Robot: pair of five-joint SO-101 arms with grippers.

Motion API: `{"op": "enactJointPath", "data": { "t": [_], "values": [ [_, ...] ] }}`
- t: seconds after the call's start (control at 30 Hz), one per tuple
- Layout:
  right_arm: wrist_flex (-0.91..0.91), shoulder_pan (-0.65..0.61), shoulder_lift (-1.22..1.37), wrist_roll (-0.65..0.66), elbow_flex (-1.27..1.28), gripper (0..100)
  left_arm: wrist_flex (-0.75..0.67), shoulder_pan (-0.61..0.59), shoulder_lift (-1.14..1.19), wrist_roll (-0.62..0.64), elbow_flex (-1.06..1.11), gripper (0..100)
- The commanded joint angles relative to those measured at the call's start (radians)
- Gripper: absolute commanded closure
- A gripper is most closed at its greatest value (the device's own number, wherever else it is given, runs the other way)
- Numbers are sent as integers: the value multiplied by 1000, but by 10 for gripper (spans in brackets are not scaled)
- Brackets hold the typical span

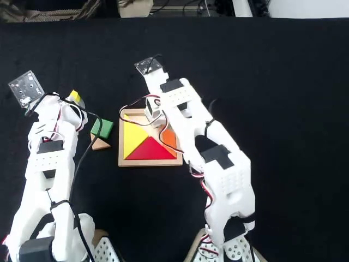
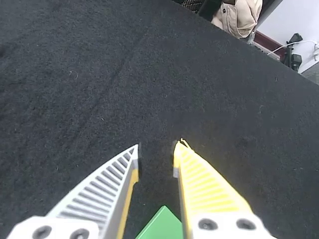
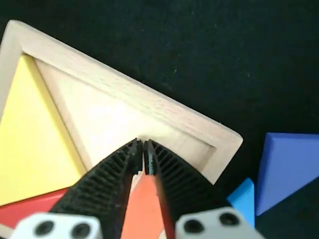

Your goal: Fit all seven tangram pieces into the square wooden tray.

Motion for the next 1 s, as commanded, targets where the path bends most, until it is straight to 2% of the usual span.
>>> {"op": "enactJointPath", "data": {
  "t": [0.0,0.23,0.37,0.43,0.57,0.63,0.77,0.97],
  "values": [
    [12,14,15,8,-50,988,-23,12,-28,9,-8,877],
    [61,14,-47,8,-44,988,-23,12,-28,9,-8,877],
    [98,35,-168,9,-51,988,-23,12,-28,9,-8,877],
    [123,81,-277,9,-50,988,-23,12,-28,9,-8,877],
    [129,256,-478,20,-18,984,-23,13,-28,9,-7,876],
    [120,324,-512,101,12,973,-23,13,-26,9,-7,874],
    [172,376,-463,281,47,861,-21,35,20,6,-39,873],
    [181,397,-277,316,-94,840,-18,65,140,-86,-104,873]
  ]
}}
